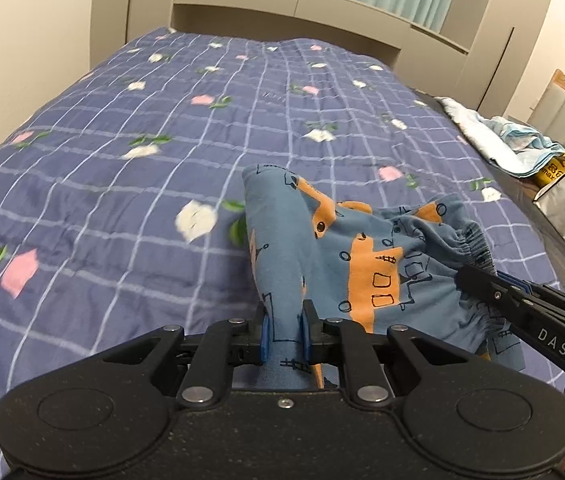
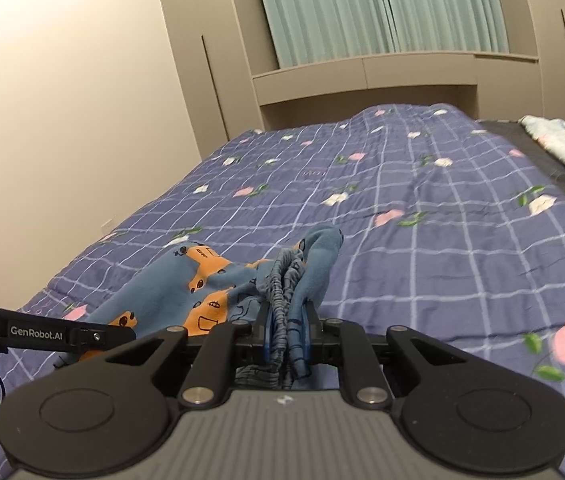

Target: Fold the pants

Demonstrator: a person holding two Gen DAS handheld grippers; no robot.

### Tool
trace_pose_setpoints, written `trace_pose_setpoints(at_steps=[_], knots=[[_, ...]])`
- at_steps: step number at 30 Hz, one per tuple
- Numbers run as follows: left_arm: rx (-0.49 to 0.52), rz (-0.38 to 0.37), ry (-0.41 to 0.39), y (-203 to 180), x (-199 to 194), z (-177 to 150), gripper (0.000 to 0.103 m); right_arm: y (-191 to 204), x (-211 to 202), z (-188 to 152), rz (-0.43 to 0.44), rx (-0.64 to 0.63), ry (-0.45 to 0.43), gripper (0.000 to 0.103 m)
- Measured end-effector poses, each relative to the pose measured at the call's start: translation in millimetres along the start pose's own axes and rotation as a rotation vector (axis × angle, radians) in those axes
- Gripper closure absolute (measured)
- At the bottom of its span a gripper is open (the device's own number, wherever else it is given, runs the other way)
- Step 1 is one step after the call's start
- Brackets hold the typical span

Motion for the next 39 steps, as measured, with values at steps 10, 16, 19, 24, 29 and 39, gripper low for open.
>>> trace_pose_setpoints(at_steps=[10,16,19,24,29,39], knots=[[0.045,-0.038,-0.011,-45,43,46,0.087,-58,17,35,-0.061,0.026,-0.03,0.087],[0.044,-0.038,0.047,-52,75,38,0.087,-84,38,22,-0.074,0.061,0.033,0.087],[0.04,-0.034,0.053,-50,80,32,0.086,-92,41,12,-0.075,0.078,0.044,0.086],[0.038,-0.031,0.058,-48,81,32,0.085,-96,43,8,-0.077,0.101,0.045,0.084],[0.048,-0.008,0.07,-51,77,34,0.078,-102,41,7,-0.1,0.122,0.052,0.069],[0.089,0.032,-0.033,-65,26,33,0.026,-92,-10,11,-0.121,0.111,-0.039,0.036]])
Point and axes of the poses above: each gripper's, at about its wrist camera, not at the fingertips, and x roughly the way its jaws point, y to its left, z to its top, the point moved 5 cm from there along x, roughly the way its jaws point, and after that the axes turned 8 degrees about y, right-handed, at the moved point
